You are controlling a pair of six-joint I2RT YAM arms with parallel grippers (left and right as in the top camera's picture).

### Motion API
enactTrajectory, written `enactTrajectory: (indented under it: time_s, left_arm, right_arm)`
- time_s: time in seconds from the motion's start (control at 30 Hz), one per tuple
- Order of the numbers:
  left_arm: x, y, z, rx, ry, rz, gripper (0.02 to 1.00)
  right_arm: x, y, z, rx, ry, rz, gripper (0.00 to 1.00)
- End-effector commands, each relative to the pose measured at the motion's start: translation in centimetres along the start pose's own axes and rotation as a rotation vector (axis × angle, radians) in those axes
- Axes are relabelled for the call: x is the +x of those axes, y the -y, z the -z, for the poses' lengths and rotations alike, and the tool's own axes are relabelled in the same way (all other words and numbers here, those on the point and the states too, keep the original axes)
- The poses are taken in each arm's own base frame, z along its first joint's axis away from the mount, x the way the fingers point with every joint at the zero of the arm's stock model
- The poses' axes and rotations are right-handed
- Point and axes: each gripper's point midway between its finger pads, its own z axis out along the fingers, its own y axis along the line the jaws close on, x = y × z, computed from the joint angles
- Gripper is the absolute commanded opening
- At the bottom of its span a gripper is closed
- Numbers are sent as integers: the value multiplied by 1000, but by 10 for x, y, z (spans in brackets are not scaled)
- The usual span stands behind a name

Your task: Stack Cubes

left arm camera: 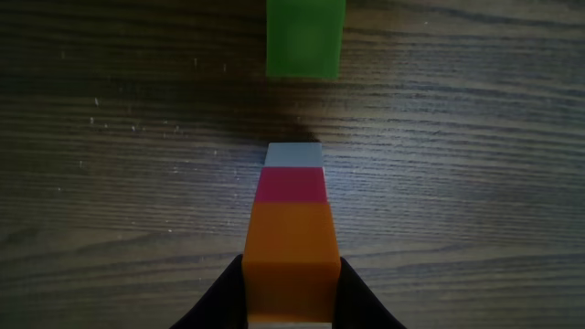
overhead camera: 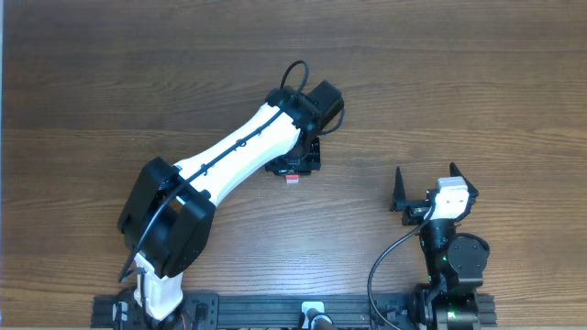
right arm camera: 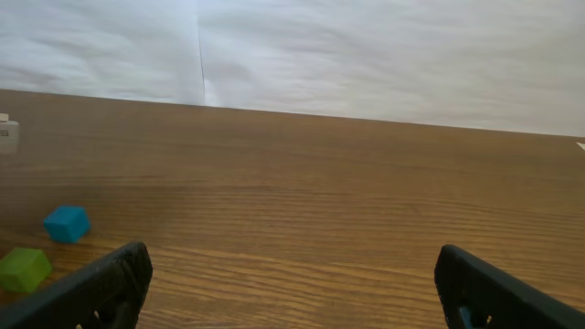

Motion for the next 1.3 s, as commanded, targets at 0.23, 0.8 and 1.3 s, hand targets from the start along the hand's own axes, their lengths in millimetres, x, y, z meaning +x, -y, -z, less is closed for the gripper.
enactTrajectory:
  time_s: [0.23, 0.8, 1.3]
  left_arm:
    - [-5, 1, -4, 2, -7, 24, 95]
    - [-5, 1, -4, 2, -7, 23, 283]
    - [-4, 0, -4, 2, -7, 23, 404]
  right_arm:
    - [1, 1, 0, 5, 0, 3, 991]
    - [1, 1, 0, 5, 0, 3, 991]
    - [1, 1, 0, 5, 0, 3, 993]
